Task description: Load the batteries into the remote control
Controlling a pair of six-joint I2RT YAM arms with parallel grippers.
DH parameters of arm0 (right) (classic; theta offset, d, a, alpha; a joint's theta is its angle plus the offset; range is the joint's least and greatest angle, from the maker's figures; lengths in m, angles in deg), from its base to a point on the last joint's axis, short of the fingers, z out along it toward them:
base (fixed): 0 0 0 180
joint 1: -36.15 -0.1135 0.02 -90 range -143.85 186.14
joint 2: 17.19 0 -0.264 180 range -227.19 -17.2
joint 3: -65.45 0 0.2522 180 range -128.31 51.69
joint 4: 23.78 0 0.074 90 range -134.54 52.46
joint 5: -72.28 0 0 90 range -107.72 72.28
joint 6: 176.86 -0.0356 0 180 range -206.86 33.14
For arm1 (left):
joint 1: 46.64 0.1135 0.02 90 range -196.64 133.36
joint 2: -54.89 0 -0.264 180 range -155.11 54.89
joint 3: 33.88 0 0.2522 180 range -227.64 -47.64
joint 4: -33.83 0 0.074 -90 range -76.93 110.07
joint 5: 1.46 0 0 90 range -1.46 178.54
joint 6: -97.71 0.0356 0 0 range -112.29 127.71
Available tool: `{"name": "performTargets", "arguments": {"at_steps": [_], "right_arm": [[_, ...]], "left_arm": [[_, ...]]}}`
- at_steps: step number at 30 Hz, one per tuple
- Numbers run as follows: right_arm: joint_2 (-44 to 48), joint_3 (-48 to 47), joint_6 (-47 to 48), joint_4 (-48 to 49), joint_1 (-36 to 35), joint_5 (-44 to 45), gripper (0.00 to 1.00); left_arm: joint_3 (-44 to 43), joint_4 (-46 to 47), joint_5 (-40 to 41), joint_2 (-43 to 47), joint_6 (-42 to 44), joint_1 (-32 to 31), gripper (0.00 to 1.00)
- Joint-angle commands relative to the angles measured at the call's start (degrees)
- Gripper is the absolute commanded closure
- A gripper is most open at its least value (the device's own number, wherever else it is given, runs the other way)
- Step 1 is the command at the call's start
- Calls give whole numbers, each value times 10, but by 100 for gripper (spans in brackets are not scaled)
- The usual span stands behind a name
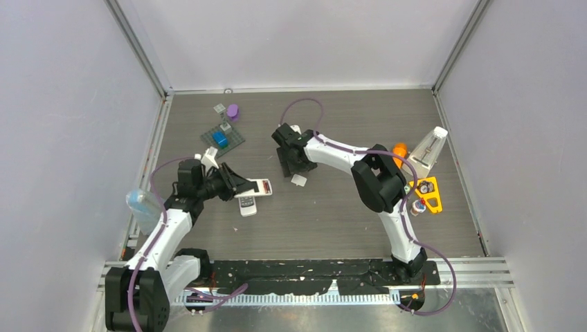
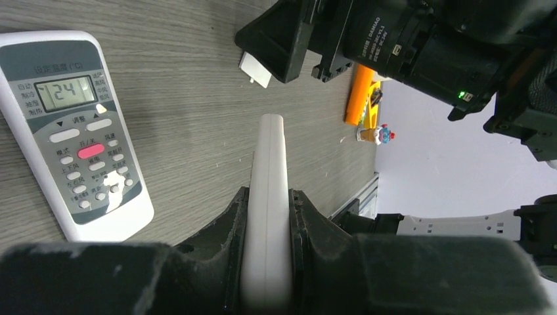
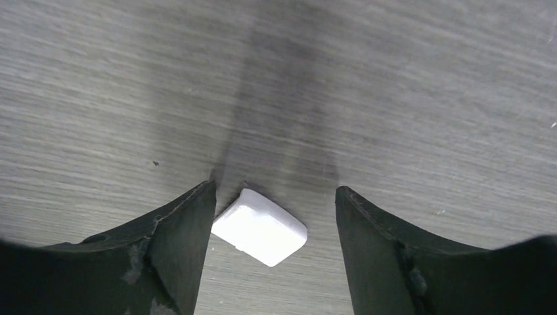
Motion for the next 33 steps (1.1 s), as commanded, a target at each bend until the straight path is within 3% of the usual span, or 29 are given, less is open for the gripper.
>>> {"name": "performTargets", "arguments": {"at_steps": [1,8,18,27,31,33], "right_arm": [[29,34,10,-2,-3,-3,34],[83,169,-16,25,7,-29,57],[222,374,-183,72,69,-38,67],[334,452,-284,126,87,-52,54],[365,453,-288,110,98,-22,50],[375,457,-283,104,100,-3,43]], "left_arm": [[-8,35,9,-15,16,-15,100],[-21,71,22,-57,15,-44,100],[-51,160,48,-158,-7,-130,100],[-88,220,84,-280,-17,-194,99],[-92,198,91,-299,10,-194,90],[-92,192,91,-308,25,-194,80]]}}
